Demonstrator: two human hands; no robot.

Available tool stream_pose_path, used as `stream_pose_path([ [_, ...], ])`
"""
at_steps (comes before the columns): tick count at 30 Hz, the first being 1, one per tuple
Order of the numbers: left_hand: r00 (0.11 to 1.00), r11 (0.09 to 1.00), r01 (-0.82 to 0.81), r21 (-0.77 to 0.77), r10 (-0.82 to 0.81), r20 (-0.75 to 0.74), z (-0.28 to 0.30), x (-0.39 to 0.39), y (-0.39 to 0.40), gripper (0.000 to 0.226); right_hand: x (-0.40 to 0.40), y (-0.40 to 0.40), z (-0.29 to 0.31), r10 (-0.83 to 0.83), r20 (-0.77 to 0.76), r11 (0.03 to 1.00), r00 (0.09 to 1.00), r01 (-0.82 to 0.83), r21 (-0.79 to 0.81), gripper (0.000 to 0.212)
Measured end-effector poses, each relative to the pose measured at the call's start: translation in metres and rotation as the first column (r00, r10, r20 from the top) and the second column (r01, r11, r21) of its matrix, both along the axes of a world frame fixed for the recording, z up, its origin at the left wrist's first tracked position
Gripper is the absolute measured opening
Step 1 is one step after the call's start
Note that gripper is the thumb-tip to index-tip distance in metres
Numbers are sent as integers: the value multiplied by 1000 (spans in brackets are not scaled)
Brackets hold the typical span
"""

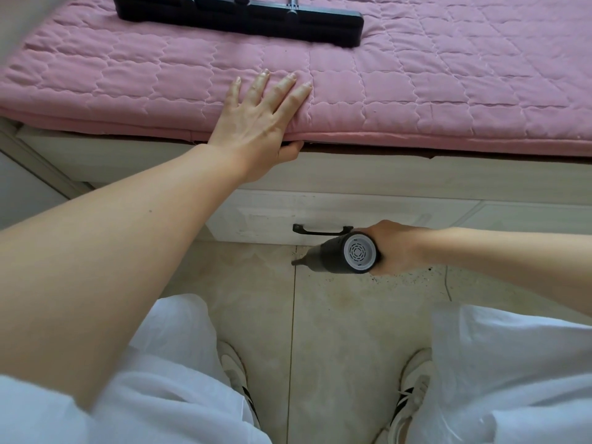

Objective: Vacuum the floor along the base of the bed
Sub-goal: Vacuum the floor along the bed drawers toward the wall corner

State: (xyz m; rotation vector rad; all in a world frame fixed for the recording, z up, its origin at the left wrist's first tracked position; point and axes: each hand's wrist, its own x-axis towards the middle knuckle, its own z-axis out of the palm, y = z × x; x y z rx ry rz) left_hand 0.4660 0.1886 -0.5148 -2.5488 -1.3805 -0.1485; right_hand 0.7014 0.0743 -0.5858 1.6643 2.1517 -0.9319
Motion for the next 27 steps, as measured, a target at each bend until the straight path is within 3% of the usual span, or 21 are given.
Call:
stream_pose_path([
  [9, 1000, 1000, -6, -3, 6, -4, 0, 0, 1, 80, -9, 5, 7, 2, 28, 1000, 1000, -2, 6, 27],
  [15, 1000, 1000, -2, -4, 2, 9, 1, 0, 0, 80, -13, 6, 2, -6, -28, 999, 1000, 7, 40, 46],
  [27, 1000, 1000, 1, -1, -1, 15, 2, -1, 1, 81, -26, 10, -13, -20, -45, 997, 999, 23, 67, 52],
])
